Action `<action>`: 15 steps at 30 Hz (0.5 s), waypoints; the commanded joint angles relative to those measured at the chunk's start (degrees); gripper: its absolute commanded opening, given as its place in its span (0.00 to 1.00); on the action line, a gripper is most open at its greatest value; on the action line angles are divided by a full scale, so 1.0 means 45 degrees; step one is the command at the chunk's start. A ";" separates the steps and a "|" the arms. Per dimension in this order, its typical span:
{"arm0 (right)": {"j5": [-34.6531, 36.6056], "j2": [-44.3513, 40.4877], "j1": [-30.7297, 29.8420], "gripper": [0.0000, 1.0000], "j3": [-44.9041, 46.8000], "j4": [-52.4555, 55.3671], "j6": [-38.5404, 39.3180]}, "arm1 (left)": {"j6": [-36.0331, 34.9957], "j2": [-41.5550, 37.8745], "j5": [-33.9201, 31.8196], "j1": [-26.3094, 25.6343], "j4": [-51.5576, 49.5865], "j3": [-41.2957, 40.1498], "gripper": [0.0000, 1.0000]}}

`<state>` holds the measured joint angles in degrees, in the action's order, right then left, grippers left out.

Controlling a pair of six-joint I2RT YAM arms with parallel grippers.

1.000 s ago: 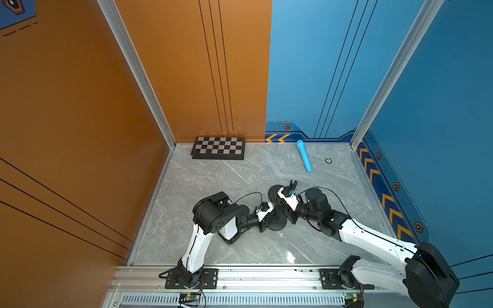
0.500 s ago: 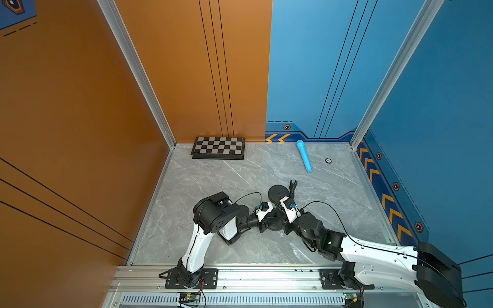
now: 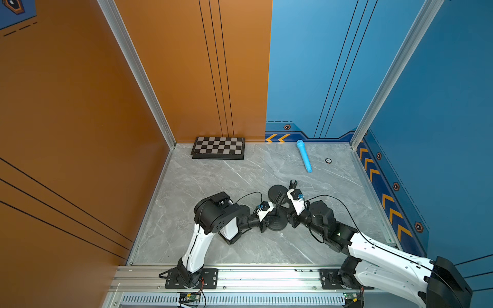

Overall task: Assemble a microphone stand
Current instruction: Screw the microphone stand pole into the microphone stand base.

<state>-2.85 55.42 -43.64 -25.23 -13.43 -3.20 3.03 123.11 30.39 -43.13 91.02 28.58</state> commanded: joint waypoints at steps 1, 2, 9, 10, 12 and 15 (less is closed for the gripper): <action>-0.2840 0.0160 0.0617 0.49 -0.0428 0.0367 0.0858 | 0.0464 0.0574 -0.0095 0.0093 -0.2262 -0.0354 0.21; -0.3240 0.0335 0.0673 0.49 -0.0598 0.0468 0.1094 | 0.0429 0.0571 -0.0113 0.0093 -0.2277 -0.0354 0.21; -0.3803 0.2021 0.1235 0.44 -0.1878 0.0342 0.1678 | 0.0343 0.0667 -0.0114 0.0086 -0.2266 -0.0352 0.23; -0.3703 0.2259 0.1240 0.38 -0.2014 0.0246 0.1619 | 0.0344 0.0670 -0.0130 0.0102 -0.2277 -0.0345 0.23; -0.3123 0.2531 0.1156 0.18 -0.2059 -0.0048 0.1293 | 0.0344 0.0667 -0.0159 0.0097 -0.2278 -0.0358 0.23; -0.0366 0.2434 0.0119 0.03 -0.1366 -0.0905 0.0455 | 0.0343 0.0631 -0.0259 0.0079 -0.2270 -0.0392 0.26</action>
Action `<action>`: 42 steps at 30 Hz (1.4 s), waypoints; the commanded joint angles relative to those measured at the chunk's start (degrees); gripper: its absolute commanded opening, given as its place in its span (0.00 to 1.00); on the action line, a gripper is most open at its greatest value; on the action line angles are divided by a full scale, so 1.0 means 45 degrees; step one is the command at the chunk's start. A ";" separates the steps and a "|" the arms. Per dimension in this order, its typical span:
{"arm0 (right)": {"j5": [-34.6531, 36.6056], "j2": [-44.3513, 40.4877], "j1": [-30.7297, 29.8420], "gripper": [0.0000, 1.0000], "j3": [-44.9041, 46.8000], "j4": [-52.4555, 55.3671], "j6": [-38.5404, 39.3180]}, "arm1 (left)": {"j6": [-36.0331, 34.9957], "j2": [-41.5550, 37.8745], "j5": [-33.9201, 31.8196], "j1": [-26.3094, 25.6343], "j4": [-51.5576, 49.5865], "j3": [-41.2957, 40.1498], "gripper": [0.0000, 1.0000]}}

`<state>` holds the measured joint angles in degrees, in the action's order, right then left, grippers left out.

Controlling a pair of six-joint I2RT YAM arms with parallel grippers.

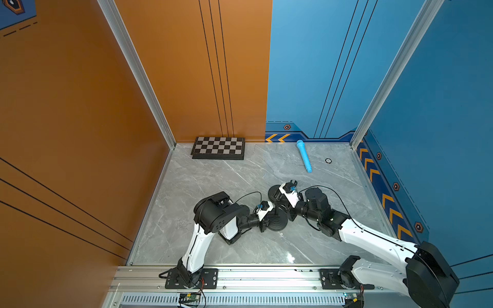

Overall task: Assemble a microphone stand
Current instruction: Screw the microphone stand pole into the microphone stand base.

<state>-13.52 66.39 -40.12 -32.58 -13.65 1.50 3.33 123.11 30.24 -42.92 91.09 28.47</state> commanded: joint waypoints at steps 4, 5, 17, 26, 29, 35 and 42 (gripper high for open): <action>0.8551 -0.0567 -0.3160 0.00 0.2162 -0.2515 -0.2820 | 0.0285 0.0592 -0.0444 0.0028 -0.2284 -0.0379 0.29; 0.9803 -0.0593 -0.3742 0.00 0.2398 -0.2585 -0.3358 | 0.0294 0.0591 -0.0500 0.0030 -0.2280 -0.0388 0.29; 0.5282 -0.0852 -0.4055 0.36 0.0962 0.0302 -0.1885 | 0.0060 0.0709 -0.0173 0.0035 -0.2281 -0.0365 0.15; -0.2435 -0.1891 -0.0146 0.45 0.1066 0.0477 0.0050 | -0.0080 0.0677 -0.0011 0.0044 -0.2292 -0.0437 0.15; -0.2706 -0.1389 0.0433 0.45 0.0795 0.0470 0.0356 | -0.0131 0.0611 0.0019 0.0045 -0.2290 -0.0485 0.15; -0.2975 -0.0210 0.0818 0.44 0.0173 -0.0019 0.0605 | -0.0111 0.0709 0.0021 -0.0003 -0.2292 -0.0423 0.17; -0.2429 0.0513 0.1004 0.43 -0.0074 -0.0916 0.0602 | -0.0134 0.0709 0.0022 -0.0003 -0.2292 -0.0438 0.18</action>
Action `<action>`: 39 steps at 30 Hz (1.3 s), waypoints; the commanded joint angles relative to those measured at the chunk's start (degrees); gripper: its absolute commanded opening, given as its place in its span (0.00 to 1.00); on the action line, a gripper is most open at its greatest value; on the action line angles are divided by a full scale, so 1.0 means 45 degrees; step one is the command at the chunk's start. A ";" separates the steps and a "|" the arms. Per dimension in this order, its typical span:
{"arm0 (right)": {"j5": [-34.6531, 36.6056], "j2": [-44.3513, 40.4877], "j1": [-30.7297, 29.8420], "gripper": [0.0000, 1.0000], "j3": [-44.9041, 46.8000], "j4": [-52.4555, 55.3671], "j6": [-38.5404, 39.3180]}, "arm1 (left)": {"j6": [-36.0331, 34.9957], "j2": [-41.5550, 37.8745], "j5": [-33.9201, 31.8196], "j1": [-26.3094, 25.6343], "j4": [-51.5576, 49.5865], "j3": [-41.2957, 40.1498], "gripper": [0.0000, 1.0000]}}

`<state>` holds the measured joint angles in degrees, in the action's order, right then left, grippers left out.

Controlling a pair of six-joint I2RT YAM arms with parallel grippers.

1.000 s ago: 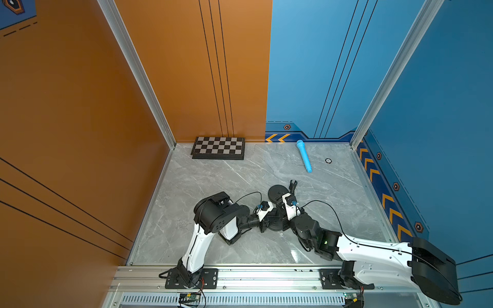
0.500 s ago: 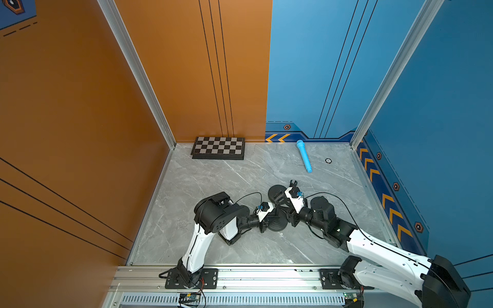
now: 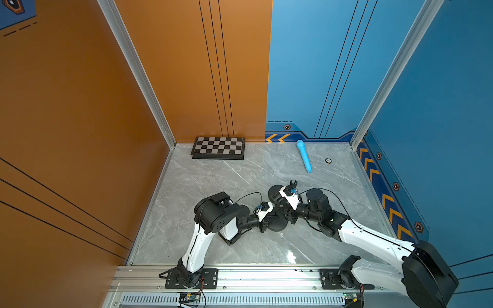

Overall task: Assemble a microphone stand
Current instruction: Screw the microphone stand pole into the microphone stand base.

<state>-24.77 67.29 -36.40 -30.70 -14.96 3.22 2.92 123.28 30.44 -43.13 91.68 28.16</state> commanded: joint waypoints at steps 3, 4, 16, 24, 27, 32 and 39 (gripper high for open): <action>0.0022 0.0406 0.0238 0.39 -0.0734 -0.0437 0.0355 | -0.0043 0.0631 0.0014 0.0047 -0.2424 -0.0378 0.18; 0.0117 0.0385 0.0239 0.38 -0.0737 -0.0455 0.0358 | -0.0058 0.0626 0.0034 0.0032 -0.2407 -0.0377 0.18; 1.0325 -0.1053 -0.3545 0.00 0.1848 -0.2416 -0.2017 | -0.0076 0.0528 -0.0175 0.0028 -0.2424 -0.0428 0.23; 1.2406 -0.0299 -0.5650 0.05 0.1491 -0.1825 -0.3249 | -0.0054 0.0611 -0.0183 0.0020 -0.2415 -0.0382 0.16; 0.9401 -0.0955 -0.4991 0.23 0.1038 -0.1161 -0.2095 | -0.0115 0.0670 -0.0045 0.0015 -0.2407 -0.0384 0.09; 0.3650 -0.2365 -0.2340 0.42 0.0865 0.0011 -0.0875 | -0.0243 0.0670 0.0074 0.0035 -0.2424 -0.0417 0.08; -0.0608 -0.1767 0.0358 0.44 0.0069 0.1081 0.0656 | -0.0199 0.0733 0.0296 0.0017 -0.2424 -0.0360 0.09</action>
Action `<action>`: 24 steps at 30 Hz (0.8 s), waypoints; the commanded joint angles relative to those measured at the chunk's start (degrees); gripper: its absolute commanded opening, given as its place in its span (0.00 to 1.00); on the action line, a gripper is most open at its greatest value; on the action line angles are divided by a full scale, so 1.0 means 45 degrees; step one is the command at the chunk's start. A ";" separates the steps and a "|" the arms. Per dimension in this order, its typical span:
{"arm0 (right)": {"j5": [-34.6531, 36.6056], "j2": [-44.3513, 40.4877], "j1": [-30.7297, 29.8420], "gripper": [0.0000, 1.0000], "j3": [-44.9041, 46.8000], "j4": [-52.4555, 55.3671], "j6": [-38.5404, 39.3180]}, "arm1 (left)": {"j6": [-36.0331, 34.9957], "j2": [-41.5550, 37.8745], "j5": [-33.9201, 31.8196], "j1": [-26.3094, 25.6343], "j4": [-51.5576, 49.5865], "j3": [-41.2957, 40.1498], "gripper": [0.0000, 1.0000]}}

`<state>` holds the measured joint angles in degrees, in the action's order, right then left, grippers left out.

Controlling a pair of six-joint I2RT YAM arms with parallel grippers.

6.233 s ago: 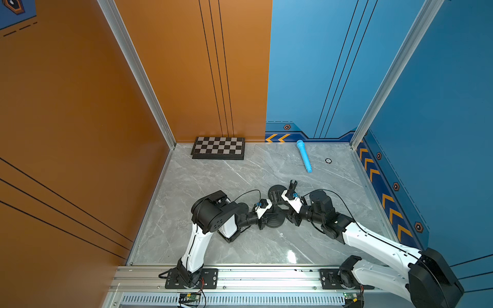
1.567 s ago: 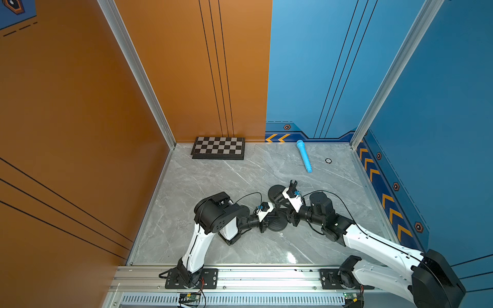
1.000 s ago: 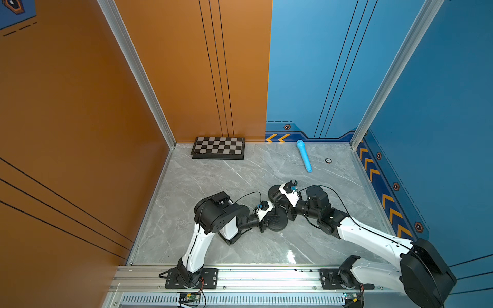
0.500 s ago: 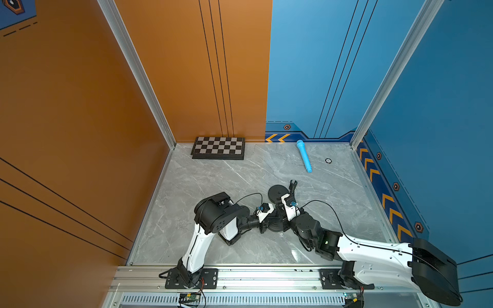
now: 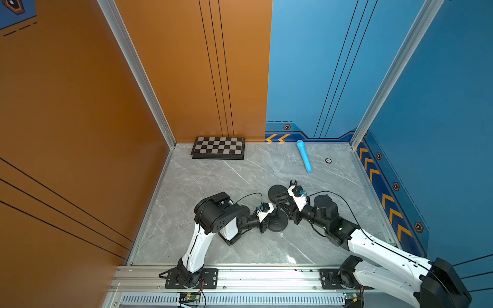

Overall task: Assemble a microphone stand
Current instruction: Screw the microphone stand pole into the microphone stand base.

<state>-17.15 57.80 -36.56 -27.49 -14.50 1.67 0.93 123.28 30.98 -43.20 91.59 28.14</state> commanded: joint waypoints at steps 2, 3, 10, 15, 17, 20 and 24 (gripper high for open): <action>-0.2711 0.0743 0.0615 0.44 -0.0892 0.0844 0.1186 | 0.0276 0.0774 0.0166 0.0012 -0.2391 -0.0341 0.09; -0.2864 0.1023 0.0699 0.43 -0.1041 0.0733 0.1201 | 0.0263 0.0805 0.0166 0.0015 -0.2392 -0.0335 0.09; -0.2347 0.1703 0.0351 0.23 -0.1243 0.0219 0.0988 | 0.0278 0.0860 -0.0027 -0.0033 -0.2399 -0.0343 0.16; 0.1350 0.0853 -0.0714 0.00 0.0001 -0.1000 -0.0238 | 0.0362 0.0814 -0.0200 -0.0067 -0.2394 -0.0343 0.23; 0.4083 0.0407 -0.1999 0.00 0.0678 -0.1549 -0.0875 | 0.0534 0.0807 -0.0399 -0.0068 -0.2402 -0.0332 0.24; 0.8620 0.0126 -0.3847 0.00 0.1295 -0.1520 -0.2200 | 0.0593 0.0785 -0.0567 -0.0087 -0.2404 -0.0305 0.29; 0.9994 0.0018 -0.4906 0.00 0.1518 -0.1181 -0.2947 | 0.0690 0.0733 -0.0721 -0.0162 -0.2401 -0.0260 0.33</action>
<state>16.25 58.35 -56.90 -22.41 -23.22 -5.39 2.68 123.55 30.94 -43.55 92.16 28.14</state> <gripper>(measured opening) 0.207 0.325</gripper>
